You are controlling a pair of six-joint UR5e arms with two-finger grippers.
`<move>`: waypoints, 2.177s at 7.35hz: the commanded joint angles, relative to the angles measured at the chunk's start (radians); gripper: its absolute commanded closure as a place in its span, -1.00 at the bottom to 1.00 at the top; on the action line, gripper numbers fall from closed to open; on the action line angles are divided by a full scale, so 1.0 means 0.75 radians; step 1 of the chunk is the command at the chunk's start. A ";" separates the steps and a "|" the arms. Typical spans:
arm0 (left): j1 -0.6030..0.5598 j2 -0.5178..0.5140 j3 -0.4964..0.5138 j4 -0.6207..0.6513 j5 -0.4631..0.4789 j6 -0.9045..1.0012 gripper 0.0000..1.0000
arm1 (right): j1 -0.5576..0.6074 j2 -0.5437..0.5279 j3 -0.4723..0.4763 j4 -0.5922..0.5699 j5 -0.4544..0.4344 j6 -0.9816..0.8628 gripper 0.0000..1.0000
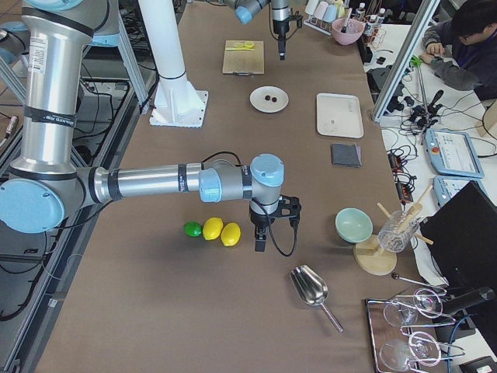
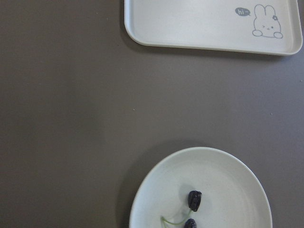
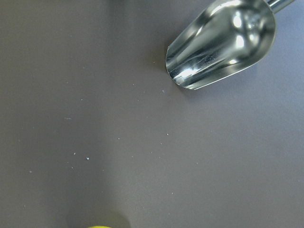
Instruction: Place red cherry on plate
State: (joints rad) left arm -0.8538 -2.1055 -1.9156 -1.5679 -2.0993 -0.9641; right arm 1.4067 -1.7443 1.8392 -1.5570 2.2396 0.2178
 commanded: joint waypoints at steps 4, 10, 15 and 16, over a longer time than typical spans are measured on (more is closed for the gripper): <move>-0.836 0.087 -0.021 0.823 -0.207 1.410 -0.96 | 0.067 -0.024 -0.012 -0.002 0.004 -0.075 -1.00; -1.113 0.596 0.404 0.230 -0.250 1.848 -0.96 | 0.207 -0.090 -0.047 -0.004 0.065 -0.249 -1.00; -1.116 0.650 0.448 0.227 -0.379 1.504 -0.96 | 0.207 -0.084 -0.053 0.000 0.063 -0.245 -1.00; -1.089 0.660 0.447 0.211 -0.379 1.496 -0.96 | 0.207 -0.084 -0.053 0.000 0.065 -0.243 -1.00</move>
State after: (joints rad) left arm -1.6922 -1.6169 -1.5778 -1.3970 -2.3829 0.2281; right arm 1.5615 -1.8071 1.7996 -1.5572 2.2874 0.0342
